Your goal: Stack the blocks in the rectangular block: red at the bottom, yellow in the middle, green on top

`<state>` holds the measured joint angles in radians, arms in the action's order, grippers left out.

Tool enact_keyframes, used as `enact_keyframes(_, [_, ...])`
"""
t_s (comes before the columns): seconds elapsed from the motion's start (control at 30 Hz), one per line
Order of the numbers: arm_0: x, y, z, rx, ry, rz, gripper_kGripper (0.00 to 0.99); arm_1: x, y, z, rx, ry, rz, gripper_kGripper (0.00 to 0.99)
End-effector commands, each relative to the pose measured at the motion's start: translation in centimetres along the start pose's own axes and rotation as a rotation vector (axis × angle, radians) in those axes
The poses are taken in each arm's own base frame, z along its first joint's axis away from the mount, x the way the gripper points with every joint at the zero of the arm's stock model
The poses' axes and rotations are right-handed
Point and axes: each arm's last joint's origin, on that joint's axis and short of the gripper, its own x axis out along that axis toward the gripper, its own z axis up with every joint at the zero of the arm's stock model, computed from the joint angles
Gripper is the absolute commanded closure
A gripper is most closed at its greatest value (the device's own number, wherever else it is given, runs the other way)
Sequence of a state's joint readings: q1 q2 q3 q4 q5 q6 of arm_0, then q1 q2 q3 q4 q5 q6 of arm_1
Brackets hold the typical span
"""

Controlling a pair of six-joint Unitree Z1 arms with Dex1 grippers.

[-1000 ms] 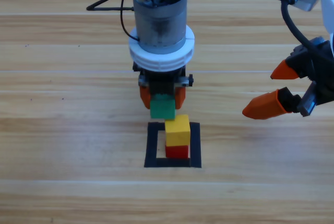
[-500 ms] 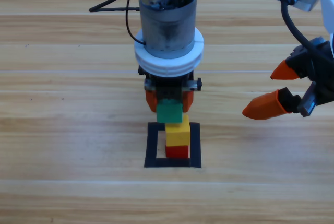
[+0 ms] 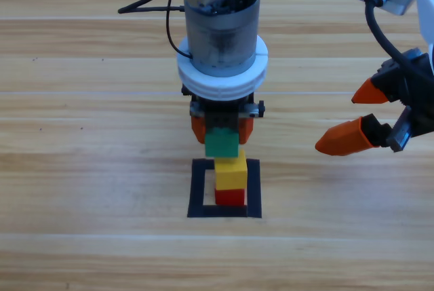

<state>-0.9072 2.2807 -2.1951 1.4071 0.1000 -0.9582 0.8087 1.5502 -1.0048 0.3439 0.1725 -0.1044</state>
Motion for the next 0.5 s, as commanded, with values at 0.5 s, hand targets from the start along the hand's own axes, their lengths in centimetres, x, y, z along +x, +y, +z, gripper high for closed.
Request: enact_keyframes(0.5, [2.20,-1.74,-0.49,0.020,0.004,0.040,0.990,0.25,0.78,-1.23,-0.024,0.043,0.030,0.000])
